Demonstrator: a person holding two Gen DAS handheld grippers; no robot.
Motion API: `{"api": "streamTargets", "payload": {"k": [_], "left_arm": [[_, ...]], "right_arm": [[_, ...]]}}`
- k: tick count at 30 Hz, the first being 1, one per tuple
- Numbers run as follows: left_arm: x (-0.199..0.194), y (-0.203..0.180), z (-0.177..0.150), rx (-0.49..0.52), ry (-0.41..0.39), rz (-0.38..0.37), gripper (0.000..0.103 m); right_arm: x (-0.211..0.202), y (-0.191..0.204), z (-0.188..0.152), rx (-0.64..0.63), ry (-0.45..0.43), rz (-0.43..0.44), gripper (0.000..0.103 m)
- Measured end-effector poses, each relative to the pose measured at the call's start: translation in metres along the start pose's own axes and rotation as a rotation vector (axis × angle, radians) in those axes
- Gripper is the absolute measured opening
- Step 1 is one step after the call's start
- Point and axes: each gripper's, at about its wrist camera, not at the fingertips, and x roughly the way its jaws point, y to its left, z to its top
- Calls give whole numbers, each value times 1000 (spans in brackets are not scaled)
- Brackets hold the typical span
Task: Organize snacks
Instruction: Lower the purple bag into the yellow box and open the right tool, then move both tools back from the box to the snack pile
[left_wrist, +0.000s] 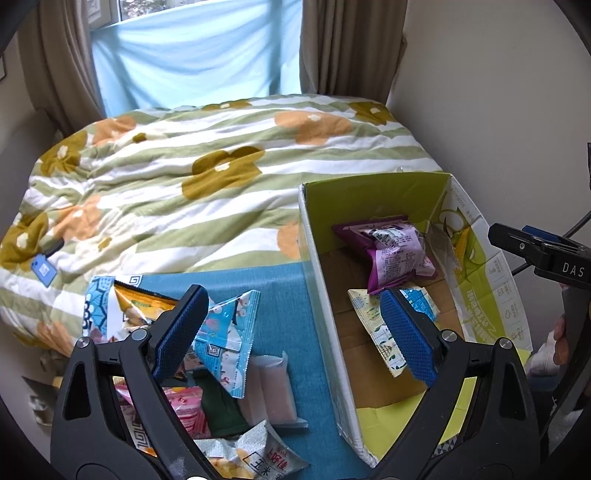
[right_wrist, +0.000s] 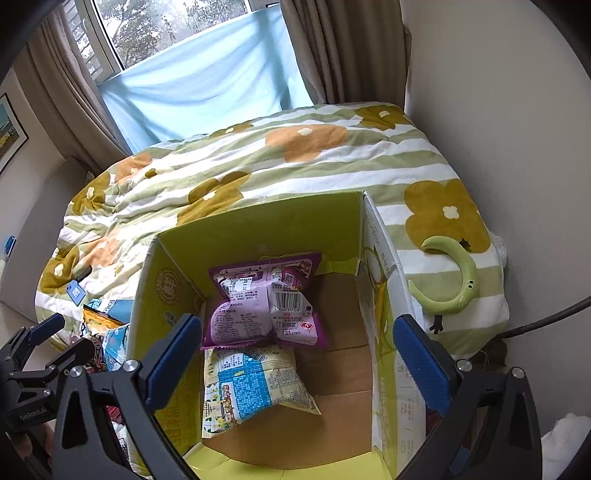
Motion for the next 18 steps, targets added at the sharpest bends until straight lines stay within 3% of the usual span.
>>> {"api": "streamTargets", "payload": {"k": [10,18], "left_arm": [[-91,-2,-30,-25,-115,32,94],[-171,22,-96,-81,-183,134,94]], "right_arm": [[-86,11,-28,-63,-108,-36,103],[-148,30,-73,-126,-193,21,103]]}}
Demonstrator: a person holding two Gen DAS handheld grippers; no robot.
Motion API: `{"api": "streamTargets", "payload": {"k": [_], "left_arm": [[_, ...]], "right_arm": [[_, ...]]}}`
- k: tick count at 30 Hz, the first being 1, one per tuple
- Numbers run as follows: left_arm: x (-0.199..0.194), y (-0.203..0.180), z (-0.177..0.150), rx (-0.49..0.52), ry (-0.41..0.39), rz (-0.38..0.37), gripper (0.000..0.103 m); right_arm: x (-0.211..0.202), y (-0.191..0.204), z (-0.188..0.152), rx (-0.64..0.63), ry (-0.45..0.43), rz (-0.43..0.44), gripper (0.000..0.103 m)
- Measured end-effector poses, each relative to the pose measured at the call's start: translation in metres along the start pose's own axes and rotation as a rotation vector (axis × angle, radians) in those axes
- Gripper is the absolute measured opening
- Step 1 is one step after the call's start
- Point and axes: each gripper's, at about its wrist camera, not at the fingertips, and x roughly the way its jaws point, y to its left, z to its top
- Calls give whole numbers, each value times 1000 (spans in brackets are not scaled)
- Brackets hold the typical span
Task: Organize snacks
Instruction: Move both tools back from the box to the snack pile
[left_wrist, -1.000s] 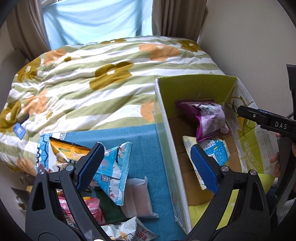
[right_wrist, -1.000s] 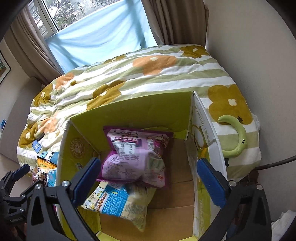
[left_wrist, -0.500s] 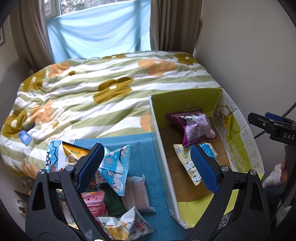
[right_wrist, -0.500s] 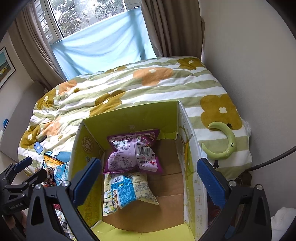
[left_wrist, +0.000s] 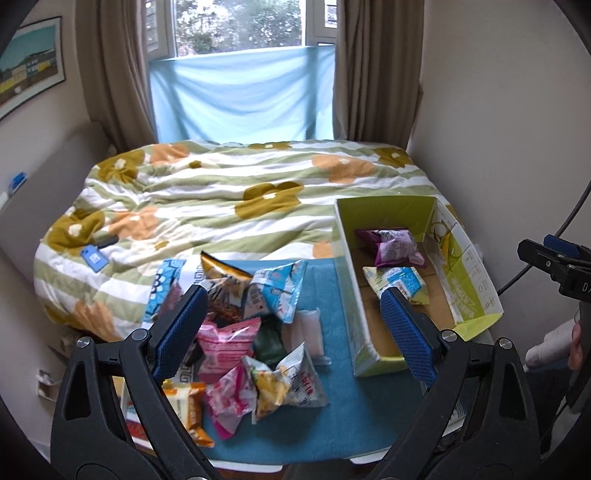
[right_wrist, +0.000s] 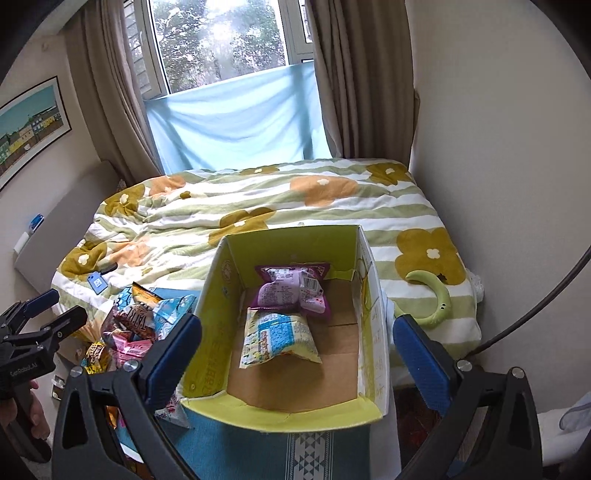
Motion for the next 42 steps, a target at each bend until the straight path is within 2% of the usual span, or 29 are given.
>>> {"api": "streamTargets", "payload": {"k": [7,13,17,24,28,31,36,42], "left_arm": [[-44,53,-49,-86,18,112,94],[-57,102,-81,-161,40,127,94],[-53,132,-95,-192,61,119,94],[-22,180,-111,-205,151,72,94],[3,201,-123,-198,217,55,94],[23,214,-131,-193,247,28,94],[68,219,-150,-152,342,-30,94],[117,213,-175,-131,422,-100,93]], "right_arm": [[-23,35,-28,-49,-15,98,103],[-31,73,-52,-103,-13,195,103],[-31,103,-64,-135,-24,221,103],[-11,163,-78,-186,14,228,103],[15,190,-92,-171,71,227,103],[39,205,-107,-130,132,192,103],[77,214,-128,-30,199,146,103],[108,232,-145,-12,211,76,103]]}}
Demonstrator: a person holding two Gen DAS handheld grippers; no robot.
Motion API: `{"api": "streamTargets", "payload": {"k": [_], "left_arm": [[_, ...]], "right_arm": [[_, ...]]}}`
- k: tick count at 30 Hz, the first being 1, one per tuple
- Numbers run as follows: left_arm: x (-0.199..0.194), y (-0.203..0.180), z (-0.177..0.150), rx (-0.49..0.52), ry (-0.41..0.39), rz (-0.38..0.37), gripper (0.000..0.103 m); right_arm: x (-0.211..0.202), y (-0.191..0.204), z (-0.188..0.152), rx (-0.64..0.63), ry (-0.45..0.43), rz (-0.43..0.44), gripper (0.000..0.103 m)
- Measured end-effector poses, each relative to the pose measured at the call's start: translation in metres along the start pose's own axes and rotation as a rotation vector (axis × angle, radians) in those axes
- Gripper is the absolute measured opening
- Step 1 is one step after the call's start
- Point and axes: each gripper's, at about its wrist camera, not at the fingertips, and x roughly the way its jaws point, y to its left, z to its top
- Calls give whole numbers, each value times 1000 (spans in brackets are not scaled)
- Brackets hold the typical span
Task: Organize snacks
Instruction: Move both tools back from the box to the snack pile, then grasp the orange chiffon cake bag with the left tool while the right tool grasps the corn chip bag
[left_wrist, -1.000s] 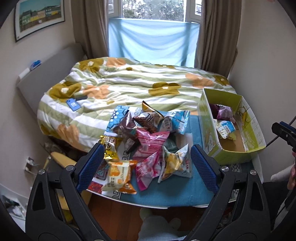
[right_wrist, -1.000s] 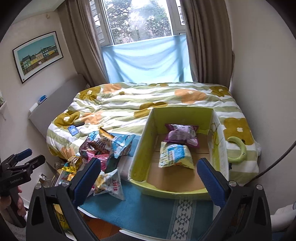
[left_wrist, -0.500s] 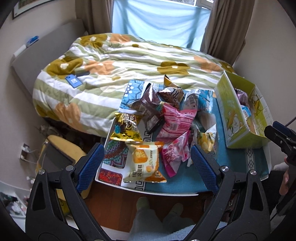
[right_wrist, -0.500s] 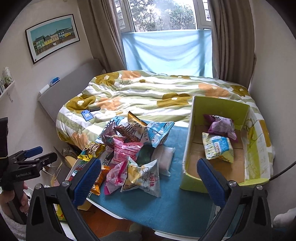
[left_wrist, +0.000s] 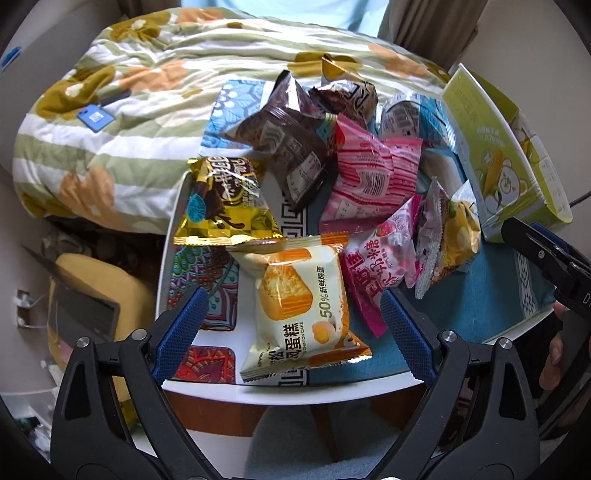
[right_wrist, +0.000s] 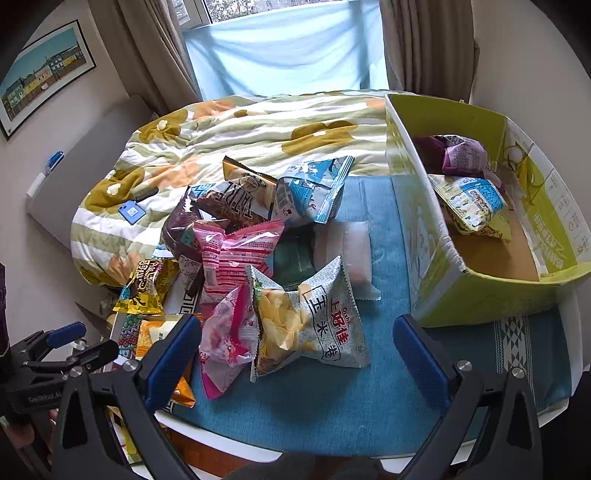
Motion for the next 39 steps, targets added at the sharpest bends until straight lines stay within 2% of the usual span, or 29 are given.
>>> {"api": "streamTargets", "payload": {"k": [8,9,11,14,20,30,38,39], "left_arm": [[47,-3,-4,23,72,-23,93],[51,-3,-3,27,82,-27,91],[59,-5,-3,31,102,-34,80],[67,-6,-4,41,121,-34,73],[74,-6,-8,56,132,-24,66],[70,-8,-9,64,124,-18,64],[70,-7,-10,58,109,-33,63],[69,-7,-10,61,105,-34,63]], "right_arm": [[43,5,-10,-1,30,-54,103],[47,5,-10,5,34,-62,103],[54,3,-11,18,41,-70,103],[63,2,-13,27,47,-81,103],[70,4,-15,8,56,-108,103],[88,2,-11,-56,70,-122,103],[103,1,-13,-87,87,-100,103],[103,2,-14,-94,85,-98,100]]}}
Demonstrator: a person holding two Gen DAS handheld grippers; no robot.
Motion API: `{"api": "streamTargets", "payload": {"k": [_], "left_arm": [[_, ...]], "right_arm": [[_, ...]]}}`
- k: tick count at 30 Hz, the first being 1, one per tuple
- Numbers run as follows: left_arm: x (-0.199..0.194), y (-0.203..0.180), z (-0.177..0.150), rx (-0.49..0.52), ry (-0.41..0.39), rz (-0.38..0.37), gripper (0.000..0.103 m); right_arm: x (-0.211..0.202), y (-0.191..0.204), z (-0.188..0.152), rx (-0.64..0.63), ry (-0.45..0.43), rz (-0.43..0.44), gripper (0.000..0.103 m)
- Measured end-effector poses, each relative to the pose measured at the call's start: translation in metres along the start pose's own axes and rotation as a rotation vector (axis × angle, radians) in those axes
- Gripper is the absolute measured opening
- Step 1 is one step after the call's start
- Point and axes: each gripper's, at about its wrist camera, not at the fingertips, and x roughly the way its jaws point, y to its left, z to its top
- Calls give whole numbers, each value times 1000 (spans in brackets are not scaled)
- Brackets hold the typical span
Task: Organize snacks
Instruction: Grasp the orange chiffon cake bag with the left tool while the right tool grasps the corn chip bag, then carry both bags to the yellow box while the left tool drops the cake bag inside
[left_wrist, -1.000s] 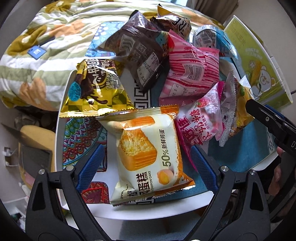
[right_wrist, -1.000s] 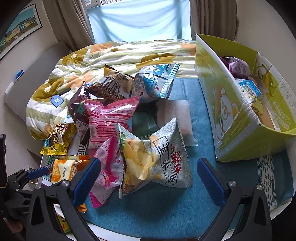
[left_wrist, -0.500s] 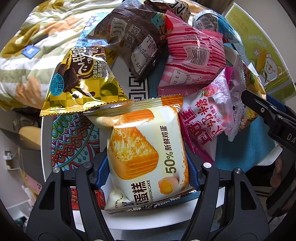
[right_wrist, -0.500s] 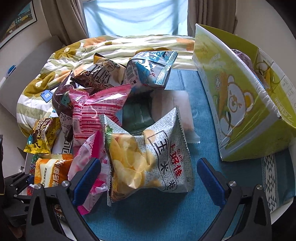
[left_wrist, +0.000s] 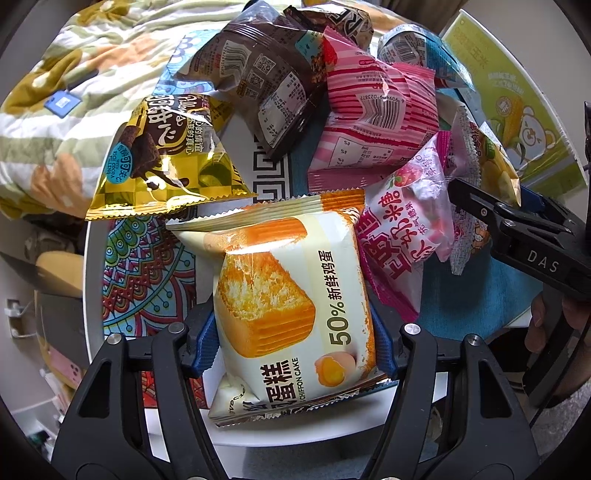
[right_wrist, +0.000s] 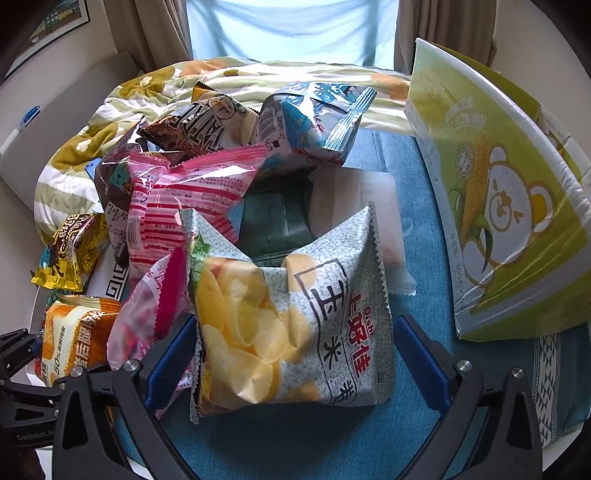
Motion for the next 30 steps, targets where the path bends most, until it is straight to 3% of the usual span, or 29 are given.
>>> {"api": "streamTargets", "payload": {"k": [6,9,21,30], "left_arm": [[-12,-8,-4,-7,-22,1,63],[-24,-13,-5,-12,-42,9,63],[-97,-42,-3,-55,-169,60,63],[-159,-111,16,-29,-308,48,63]], "right_arm": [[-6,2,-1,-30,-6,40,76],[-10,7,-3,-43,-1,44,72],[-74,-7,-4,-60,-61,101,71],[-153,-54,8,-75,-178,160,71]]}}
